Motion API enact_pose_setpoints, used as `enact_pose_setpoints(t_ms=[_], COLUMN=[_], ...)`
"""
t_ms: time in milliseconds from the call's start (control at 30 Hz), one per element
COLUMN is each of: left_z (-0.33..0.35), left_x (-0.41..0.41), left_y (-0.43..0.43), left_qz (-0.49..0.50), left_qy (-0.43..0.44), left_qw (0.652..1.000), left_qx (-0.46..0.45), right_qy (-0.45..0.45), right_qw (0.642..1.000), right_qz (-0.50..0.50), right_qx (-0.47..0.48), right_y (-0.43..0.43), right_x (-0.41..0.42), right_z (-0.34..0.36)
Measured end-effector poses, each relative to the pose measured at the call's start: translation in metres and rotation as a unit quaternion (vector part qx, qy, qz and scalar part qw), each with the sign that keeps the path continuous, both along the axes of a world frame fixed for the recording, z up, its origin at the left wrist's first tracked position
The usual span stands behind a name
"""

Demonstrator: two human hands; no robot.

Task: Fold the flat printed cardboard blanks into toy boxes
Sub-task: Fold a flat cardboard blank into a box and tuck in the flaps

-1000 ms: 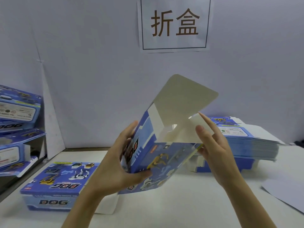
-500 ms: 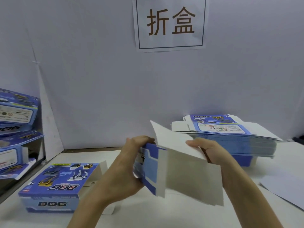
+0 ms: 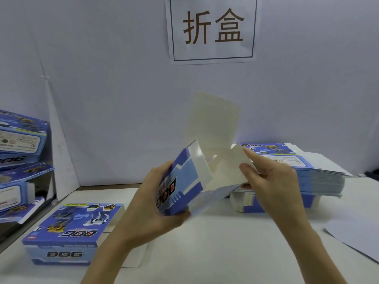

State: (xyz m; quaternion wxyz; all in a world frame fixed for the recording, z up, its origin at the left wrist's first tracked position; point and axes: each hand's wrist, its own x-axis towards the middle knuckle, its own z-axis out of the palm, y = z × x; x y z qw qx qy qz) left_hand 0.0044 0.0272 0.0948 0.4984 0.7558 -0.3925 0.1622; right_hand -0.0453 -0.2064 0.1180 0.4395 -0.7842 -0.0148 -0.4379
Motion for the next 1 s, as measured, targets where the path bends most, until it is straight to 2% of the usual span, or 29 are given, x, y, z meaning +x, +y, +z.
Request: enact_pose_setpoints(t_ms=[67, 100, 133, 167, 233, 267, 333, 367, 500, 600, 667, 700, 767, 833, 933, 1000], left_z=[0.001, 0.001, 0.001, 0.001, 0.000, 0.001, 0.001, 0.002, 0.004, 0.006, 0.007, 0.007, 0.007, 0.007, 0.007, 0.005], left_x=[0.000, 0.000, 0.000, 0.001, 0.002, 0.002, 0.001, 0.000, -0.007, -0.010, -0.011, -0.011, -0.010, -0.008, -0.005, -0.001], left_y=[-0.005, -0.005, -0.005, -0.003, 0.001, 0.004, 0.007, 0.006, -0.001, -0.003, -0.003, -0.002, -0.002, -0.001, 0.005, 0.008], left_qz=[0.023, 0.032, 0.035, 0.036, 0.034, 0.029, 0.015, 0.005, -0.027, -0.039, -0.038, -0.035, -0.027, -0.016, 0.016, 0.041], left_qy=[-0.008, -0.002, 0.002, 0.003, -0.003, -0.008, -0.009, -0.005, -0.011, -0.033, -0.060, -0.078, -0.108, -0.113, -0.081, -0.056], left_qw=[1.000, 0.999, 0.999, 0.999, 0.999, 0.999, 1.000, 1.000, 0.999, 0.998, 0.997, 0.996, 0.994, 0.993, 0.997, 0.998], left_qx=[-0.013, -0.025, -0.034, -0.037, -0.021, -0.012, -0.014, -0.020, -0.027, -0.029, -0.021, -0.014, 0.004, 0.014, 0.003, 0.002], right_qy=[-0.071, -0.099, -0.114, -0.108, -0.038, 0.015, 0.074, 0.085, 0.155, 0.179, 0.178, 0.172, 0.198, 0.224, 0.249, 0.254], right_qw=[0.980, 0.965, 0.959, 0.967, 0.995, 0.988, 0.934, 0.907, 0.821, 0.795, 0.804, 0.825, 0.902, 0.942, 0.948, 0.959], right_qz=[-0.106, -0.123, -0.108, -0.068, 0.066, 0.148, 0.273, 0.311, 0.398, 0.443, 0.434, 0.401, 0.271, 0.174, 0.161, 0.119], right_qx=[-0.153, -0.211, -0.236, -0.221, -0.072, 0.037, 0.219, 0.272, 0.379, 0.374, 0.366, 0.359, 0.272, 0.179, 0.114, 0.026], right_y=[0.001, 0.000, 0.001, 0.001, 0.001, 0.001, -0.004, -0.006, -0.006, -0.002, 0.002, 0.003, 0.002, 0.003, 0.005, 0.008], right_x=[0.003, 0.004, 0.004, 0.004, 0.003, 0.001, 0.000, 0.000, 0.000, 0.000, -0.002, -0.002, 0.000, 0.001, -0.002, -0.004], right_z=[-0.002, -0.004, -0.005, -0.006, -0.003, 0.000, 0.004, 0.004, 0.005, 0.006, 0.006, 0.006, 0.001, 0.001, 0.002, 0.004])
